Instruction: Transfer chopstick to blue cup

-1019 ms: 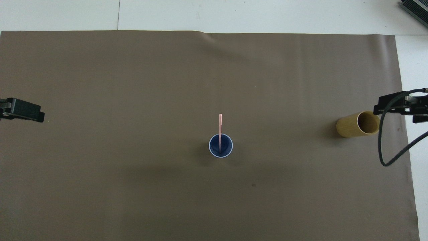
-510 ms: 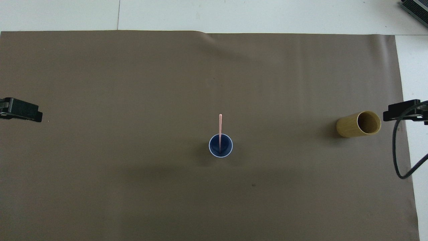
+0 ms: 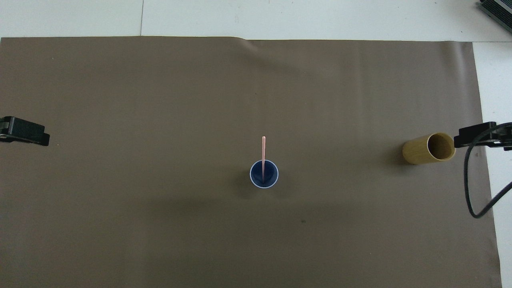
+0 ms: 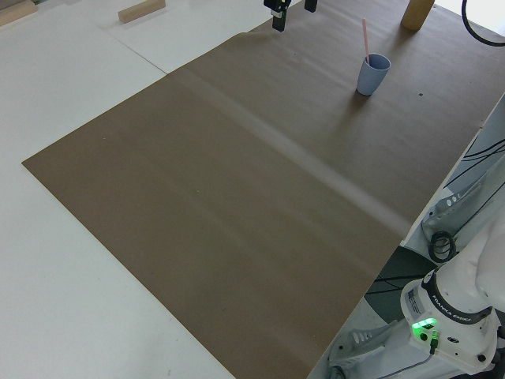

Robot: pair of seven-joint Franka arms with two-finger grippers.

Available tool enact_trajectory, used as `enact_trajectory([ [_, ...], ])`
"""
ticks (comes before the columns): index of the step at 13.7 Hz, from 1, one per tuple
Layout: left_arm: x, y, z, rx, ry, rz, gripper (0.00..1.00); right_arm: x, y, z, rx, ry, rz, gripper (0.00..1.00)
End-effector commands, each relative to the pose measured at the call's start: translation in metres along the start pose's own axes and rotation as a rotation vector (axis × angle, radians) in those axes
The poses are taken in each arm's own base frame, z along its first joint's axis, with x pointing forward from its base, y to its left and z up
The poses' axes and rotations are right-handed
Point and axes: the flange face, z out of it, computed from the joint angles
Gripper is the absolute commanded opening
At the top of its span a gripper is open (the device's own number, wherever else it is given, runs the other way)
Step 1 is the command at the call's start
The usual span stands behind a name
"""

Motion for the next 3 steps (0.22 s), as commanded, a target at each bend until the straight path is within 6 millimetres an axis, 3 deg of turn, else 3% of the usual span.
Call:
enact_trajectory([
  [1,-0.0006,-0.0034,-0.0022,0.011,-0.006,0.002,1.00,-0.0010,0.0031,-0.0030,-0.003,-0.004,-0.011,1.00],
  [3,-0.0006,-0.0034,-0.0022,0.011,-0.006,0.002,1.00,-0.0013,0.0030,-0.0032,-0.001,-0.002,-0.007,1.00],
])
